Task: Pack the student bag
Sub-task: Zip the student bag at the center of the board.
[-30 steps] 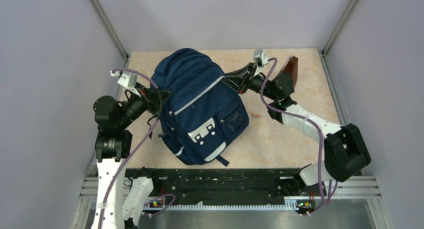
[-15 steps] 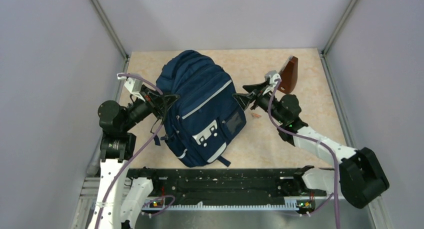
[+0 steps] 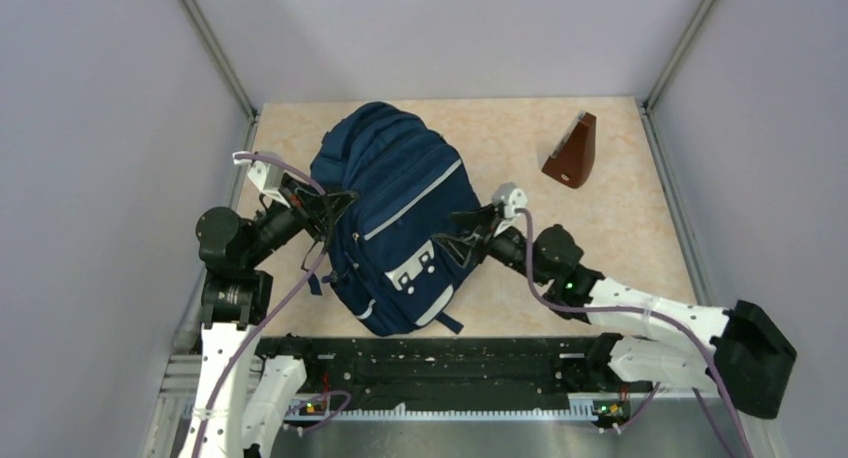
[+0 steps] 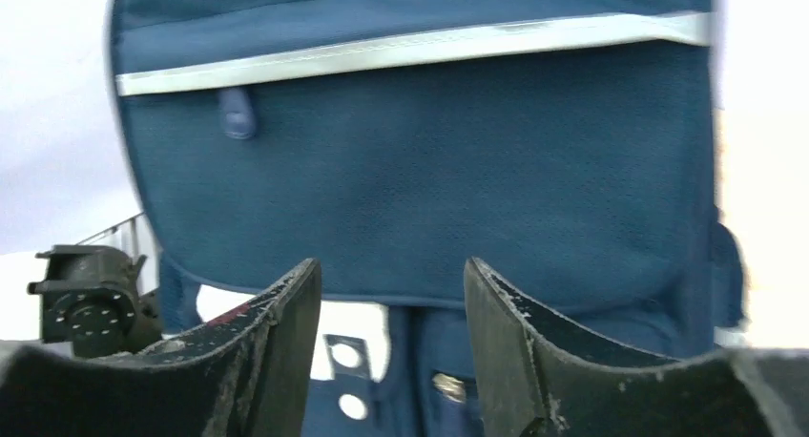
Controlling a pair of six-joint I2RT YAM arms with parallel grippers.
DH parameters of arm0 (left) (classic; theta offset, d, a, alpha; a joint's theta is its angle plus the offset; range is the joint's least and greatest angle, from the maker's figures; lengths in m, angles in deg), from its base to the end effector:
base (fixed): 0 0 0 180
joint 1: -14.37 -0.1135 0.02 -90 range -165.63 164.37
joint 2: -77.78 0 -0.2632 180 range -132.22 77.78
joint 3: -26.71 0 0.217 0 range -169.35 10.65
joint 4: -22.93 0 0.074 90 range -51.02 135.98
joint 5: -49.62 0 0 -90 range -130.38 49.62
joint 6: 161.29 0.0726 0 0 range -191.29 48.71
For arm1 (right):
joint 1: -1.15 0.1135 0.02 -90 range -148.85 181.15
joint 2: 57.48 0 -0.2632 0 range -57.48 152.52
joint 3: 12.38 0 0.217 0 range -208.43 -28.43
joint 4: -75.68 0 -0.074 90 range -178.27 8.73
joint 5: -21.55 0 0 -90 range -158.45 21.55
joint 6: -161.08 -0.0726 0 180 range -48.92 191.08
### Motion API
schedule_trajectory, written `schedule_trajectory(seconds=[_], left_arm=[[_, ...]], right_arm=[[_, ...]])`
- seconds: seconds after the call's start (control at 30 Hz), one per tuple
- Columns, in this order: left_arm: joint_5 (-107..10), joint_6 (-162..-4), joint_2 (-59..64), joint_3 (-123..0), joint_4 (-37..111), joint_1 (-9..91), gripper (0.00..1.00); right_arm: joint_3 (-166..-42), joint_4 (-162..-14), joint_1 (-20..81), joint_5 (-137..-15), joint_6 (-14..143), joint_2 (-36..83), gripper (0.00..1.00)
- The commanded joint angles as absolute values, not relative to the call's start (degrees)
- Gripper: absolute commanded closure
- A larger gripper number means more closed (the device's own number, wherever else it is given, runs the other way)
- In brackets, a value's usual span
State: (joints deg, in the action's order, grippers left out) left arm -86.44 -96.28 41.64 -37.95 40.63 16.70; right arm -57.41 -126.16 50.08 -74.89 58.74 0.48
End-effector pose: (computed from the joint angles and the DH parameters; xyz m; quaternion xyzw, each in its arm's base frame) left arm 0.1181 -0.0571 0.3957 0.1804 0.6343 -0.4097 0.6303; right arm 0.1491 0.1835 0.3107 -0.2443 0.6028 0.4180 0.6342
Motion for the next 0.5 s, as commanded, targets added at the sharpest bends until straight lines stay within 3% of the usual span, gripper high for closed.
schedule_trajectory(seconds=[0.0,0.23,0.47], left_arm=[[-86.79,-97.0,43.44,-38.97,28.92,17.14,1.0],[-87.52,-97.48,43.57,-38.57,28.27,17.09,1.0],[-87.21,-97.25,44.83,-38.4,28.1,17.09,1.0]], right_arm=[[-63.37,-133.61,59.47,-68.71,64.84,6.61,0.47],[-69.26,-138.76,65.35,-64.59,66.51,16.15,0.51],[-71.76,-140.43,66.21,-61.21,65.67,18.32,0.57]])
